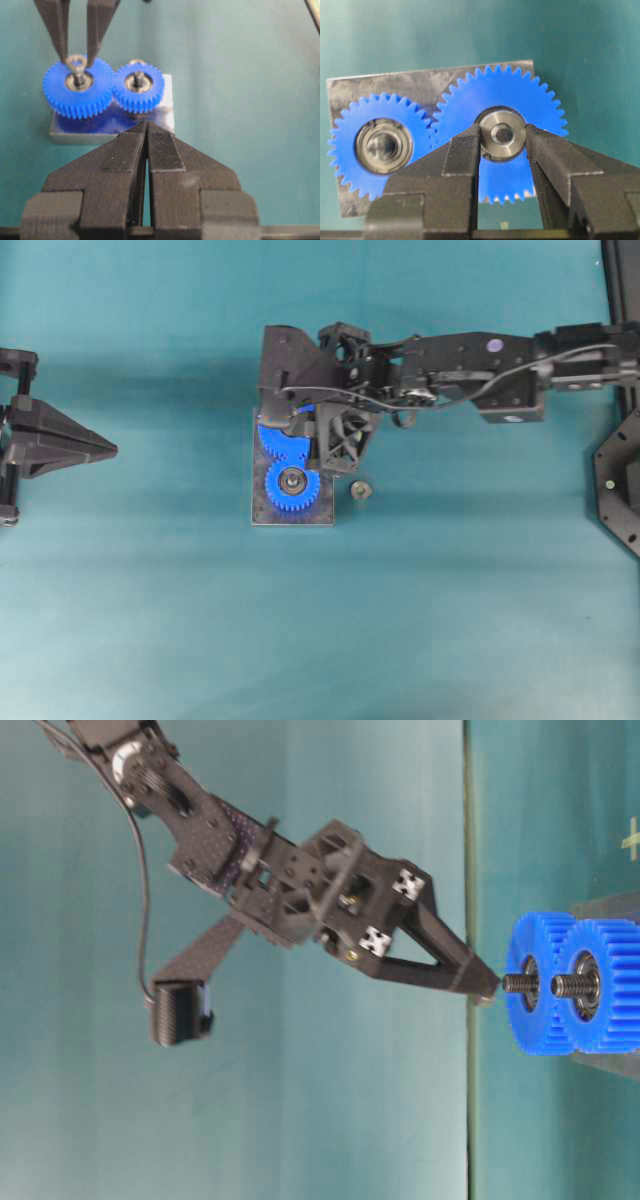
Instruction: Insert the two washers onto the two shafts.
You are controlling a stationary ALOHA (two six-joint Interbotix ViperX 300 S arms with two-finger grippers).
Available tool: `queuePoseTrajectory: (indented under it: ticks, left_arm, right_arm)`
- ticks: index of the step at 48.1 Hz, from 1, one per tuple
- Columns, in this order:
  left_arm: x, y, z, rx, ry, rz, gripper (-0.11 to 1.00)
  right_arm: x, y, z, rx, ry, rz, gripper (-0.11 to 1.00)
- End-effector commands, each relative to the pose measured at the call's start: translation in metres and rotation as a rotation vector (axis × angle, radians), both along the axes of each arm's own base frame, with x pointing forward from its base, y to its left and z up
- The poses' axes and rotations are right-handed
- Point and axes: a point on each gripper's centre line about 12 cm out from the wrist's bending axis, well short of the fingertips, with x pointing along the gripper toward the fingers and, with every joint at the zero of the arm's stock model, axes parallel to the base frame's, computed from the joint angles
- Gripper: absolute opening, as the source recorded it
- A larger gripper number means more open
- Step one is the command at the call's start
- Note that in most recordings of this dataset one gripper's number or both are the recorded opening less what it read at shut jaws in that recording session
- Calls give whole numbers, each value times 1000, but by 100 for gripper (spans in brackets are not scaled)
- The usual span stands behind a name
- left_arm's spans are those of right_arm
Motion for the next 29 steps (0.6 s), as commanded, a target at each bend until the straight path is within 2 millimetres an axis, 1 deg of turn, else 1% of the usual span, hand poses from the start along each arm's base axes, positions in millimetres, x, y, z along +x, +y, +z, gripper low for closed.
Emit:
queuePoseTrajectory:
  ticks: [1,17,29]
  left_arm:
    - [3,0,9,-1,-26,0,1]
    - [3,0,8,-2,-23,1,1]
    - [3,0,9,-1,-26,0,1]
  right_arm:
    - [4,1,13,-8,-25,10,33]
    - [4,-3,12,-11,-23,4,33]
    - [8,-4,10,-12,-17,5,33]
